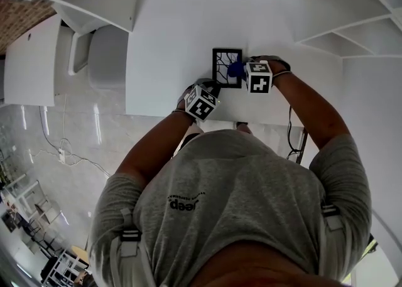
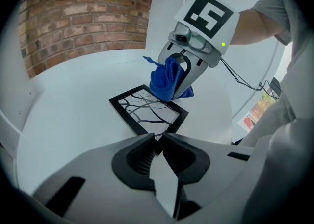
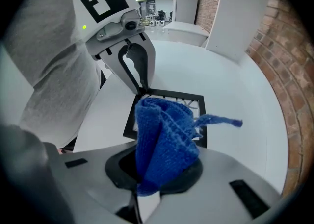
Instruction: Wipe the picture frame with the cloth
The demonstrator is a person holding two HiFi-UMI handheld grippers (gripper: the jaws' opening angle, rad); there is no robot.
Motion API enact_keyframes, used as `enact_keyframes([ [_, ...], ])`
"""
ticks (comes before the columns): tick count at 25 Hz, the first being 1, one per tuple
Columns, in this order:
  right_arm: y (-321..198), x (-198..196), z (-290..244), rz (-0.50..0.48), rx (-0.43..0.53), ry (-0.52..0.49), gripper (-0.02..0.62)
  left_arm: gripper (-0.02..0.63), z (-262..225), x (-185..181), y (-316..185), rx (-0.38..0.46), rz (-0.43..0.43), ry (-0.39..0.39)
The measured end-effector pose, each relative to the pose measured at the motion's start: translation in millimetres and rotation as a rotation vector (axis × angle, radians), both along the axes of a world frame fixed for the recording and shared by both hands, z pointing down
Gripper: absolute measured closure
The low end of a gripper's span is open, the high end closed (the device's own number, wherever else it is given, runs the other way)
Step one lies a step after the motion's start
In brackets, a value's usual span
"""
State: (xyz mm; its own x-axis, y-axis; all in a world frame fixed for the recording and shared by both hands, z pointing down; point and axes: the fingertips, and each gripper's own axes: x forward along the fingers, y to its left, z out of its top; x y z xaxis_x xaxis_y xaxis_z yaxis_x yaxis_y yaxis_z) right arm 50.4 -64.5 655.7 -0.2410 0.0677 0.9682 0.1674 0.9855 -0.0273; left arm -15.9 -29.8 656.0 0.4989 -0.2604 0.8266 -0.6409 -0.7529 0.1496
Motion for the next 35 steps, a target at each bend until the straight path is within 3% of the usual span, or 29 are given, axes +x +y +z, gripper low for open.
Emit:
enact_keyframes([
  [12, 0.7, 0.9, 2.2, 0.018, -0.032, -0.007, 0.537, 0.546, 0.0, 0.3, -0.3, 0.008, 0.004, -0.009],
  [24, 8.6, -104.1, -14.8, 0.025, -0.114, -0.254, 0.537, 0.546, -0.2, 0.8, -0.6, 0.008, 0.006, -0.014],
  [35, 7.2, -106.8, -6.6, 0.015, -0.098, -0.261, 0.537, 0.549, -0.3, -0.9, -0.8, 0.004, 0.0, -0.006],
])
